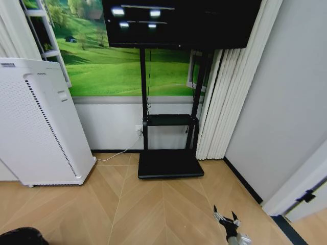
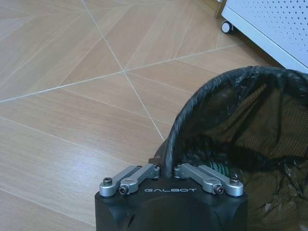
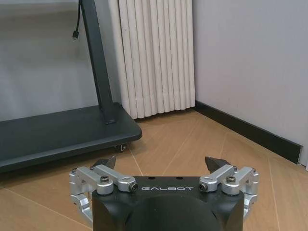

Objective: Pick up the trash bin and place the garbage on the floor into it.

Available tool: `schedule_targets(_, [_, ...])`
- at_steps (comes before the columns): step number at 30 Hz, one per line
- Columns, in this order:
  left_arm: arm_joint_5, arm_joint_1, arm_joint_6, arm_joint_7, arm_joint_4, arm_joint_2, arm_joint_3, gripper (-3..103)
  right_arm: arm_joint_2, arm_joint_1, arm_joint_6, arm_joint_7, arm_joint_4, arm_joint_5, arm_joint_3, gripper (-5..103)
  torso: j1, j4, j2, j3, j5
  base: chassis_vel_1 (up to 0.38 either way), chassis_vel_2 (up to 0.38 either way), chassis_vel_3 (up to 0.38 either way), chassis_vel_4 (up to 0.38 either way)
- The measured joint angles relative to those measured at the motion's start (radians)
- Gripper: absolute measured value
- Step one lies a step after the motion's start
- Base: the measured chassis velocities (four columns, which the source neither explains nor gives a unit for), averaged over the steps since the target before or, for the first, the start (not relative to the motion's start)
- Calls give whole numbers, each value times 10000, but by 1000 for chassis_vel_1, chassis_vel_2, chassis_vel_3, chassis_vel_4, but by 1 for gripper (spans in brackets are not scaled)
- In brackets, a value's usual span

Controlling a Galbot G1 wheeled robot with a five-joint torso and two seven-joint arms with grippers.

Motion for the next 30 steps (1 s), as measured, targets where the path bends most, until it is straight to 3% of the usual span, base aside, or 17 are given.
schedule_targets(2, [-26, 12, 71, -29, 4, -20, -2, 22, -6, -10, 14, -9, -5, 5, -5, 100, 0, 0, 0, 0, -2, 0, 0, 0, 0])
schedule_targets(6, [-23, 17, 97, -33, 2, -43, -2, 28, 6, -15, 17, -12, -6, 2, -25, 100, 0, 1, 0, 0, 0, 0, 0, 0, 0])
schedule_targets(7, [-23, 17, 105, -31, 0, -50, 0, 38, 16, -16, 20, -12, -6, 0, -35, 100, -1, 0, 0, 0, -1, 0, 0, 0, 0])
schedule_targets(12, [-21, 33, 104, -27, 7, -42, 1, 49, 29, -16, 30, -13, -27, -4, -41, 100, 0, 1, 0, 0, -1, 0, 0, 0, 0])
schedule_targets(15, [18, 92, 71, 76, -92, -12, -136, 66, 41, -59, 70, -11, -59, -2, 14, 100, 0, 0, 0, 0, -3, 0, 0, 0, 0])
schedule_targets(19, [179, 143, -91, 249, -329, -12, -269, 77, 39, -95, 159, -24, -73, 17, 51, 100, -1, 1, 0, 0, -2, 0, 0, 0, 0])
schedule_targets(22, [291, 248, -67, 353, -931, -18, -416, 93, 41, -147, 250, -68, -51, -17, 82, 100, 0, 1, 0, 0, -4, 0, 0, 0, 0])
schedule_targets(26, [479, 554, 125, 582, -1815, -96, -543, 99, 62, -197, 295, -147, 3, -259, 136, 100, -1, -1, 0, 0, -2, 0, 0, 0, 0])
schedule_targets(28, [749, 1019, 507, 968, -3044, -318, -697, 100, 101, -279, 292, -233, 90, -403, 242, 100, 0, 0, 0, 0, 0, 0, 0, 0, 0])
schedule_targets(30, [919, 1178, 556, 1174, -3482, -415, -735, 100, 117, -302, 292, -243, 99, -419, 278, 100, 0, 0, 1, 0, 1, 0, 0, 0, 0])
